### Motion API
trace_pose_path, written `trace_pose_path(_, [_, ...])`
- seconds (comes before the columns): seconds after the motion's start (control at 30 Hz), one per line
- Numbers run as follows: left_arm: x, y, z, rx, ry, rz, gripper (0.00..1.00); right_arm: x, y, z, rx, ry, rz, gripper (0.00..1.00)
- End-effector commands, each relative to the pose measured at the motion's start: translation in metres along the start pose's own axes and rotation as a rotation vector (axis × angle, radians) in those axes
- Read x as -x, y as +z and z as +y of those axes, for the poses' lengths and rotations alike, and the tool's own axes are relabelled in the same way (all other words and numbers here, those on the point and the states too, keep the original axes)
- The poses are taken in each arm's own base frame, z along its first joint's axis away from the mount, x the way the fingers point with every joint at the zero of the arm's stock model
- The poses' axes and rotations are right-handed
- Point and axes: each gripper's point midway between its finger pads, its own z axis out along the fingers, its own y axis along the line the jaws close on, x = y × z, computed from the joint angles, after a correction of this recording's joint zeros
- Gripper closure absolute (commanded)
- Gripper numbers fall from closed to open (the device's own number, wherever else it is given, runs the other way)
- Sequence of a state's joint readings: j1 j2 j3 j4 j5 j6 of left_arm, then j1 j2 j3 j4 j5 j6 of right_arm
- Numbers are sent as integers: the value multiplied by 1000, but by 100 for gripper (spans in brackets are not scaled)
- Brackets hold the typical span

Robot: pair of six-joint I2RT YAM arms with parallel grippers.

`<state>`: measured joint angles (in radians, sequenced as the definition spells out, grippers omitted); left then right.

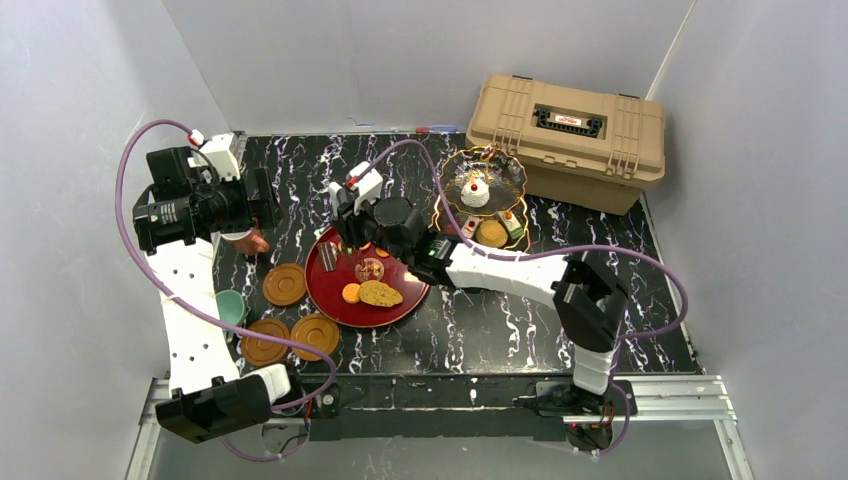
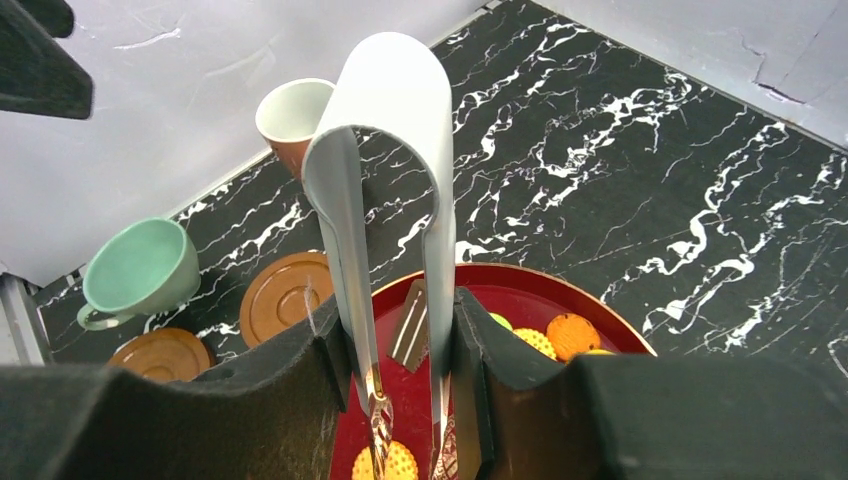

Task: Serve the afternoon tea
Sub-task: Pick up the desert from the tray.

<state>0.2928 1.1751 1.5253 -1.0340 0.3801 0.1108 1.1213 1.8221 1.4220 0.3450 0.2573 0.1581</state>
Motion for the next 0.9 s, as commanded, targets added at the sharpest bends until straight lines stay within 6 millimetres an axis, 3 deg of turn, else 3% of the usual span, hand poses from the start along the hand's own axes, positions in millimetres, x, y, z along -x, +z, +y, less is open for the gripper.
trace_pose_path(0.0, [3,-8,2,20,11,-13,2,29,5,8,25,67,-132,72])
trace_pose_path(0.2, [0,-4,1,12,8,-6,2,13,4,8,16,73,-112,62])
trace_pose_path(0.37, [3,-5,1,14,3,-14,2,9,20,10,12,78,-116,55])
trace_pose_path(0.57, [6,-5,16,87,2,-6,2,-4,43,13,13,87,-140,49])
trace_pose_path(0.87, [13,-7,17,96,-1,-21,2,-10,72,11,-19,87,-173,47])
